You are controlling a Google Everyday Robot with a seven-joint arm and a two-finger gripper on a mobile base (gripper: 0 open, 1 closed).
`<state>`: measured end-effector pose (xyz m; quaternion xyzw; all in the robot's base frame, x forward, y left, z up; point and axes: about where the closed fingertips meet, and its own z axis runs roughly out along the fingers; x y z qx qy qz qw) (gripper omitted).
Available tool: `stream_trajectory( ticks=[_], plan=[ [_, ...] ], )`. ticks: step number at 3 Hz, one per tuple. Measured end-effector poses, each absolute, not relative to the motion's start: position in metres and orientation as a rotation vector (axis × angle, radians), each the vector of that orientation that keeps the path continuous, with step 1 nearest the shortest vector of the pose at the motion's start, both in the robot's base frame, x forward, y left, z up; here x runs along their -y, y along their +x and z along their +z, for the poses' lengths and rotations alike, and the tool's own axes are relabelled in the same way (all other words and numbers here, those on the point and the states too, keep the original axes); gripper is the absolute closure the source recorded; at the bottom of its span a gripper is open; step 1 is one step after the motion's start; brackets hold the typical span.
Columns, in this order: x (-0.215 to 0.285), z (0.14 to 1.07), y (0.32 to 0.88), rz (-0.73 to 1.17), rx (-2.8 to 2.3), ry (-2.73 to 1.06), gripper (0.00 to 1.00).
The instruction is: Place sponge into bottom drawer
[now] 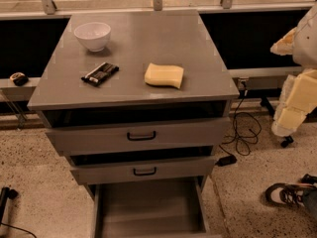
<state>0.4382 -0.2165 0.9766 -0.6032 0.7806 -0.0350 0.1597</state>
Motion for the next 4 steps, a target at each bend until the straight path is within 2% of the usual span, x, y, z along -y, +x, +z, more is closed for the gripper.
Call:
stream_trajectory(
  ticks=[2,4],
  plan=[
    [0.211,0.976,0.447,-0.061,-2.204,-1.72,0.0],
    [0.159,0.947,0.526,0.087,-2.202,-1.725,0.0]
  ],
)
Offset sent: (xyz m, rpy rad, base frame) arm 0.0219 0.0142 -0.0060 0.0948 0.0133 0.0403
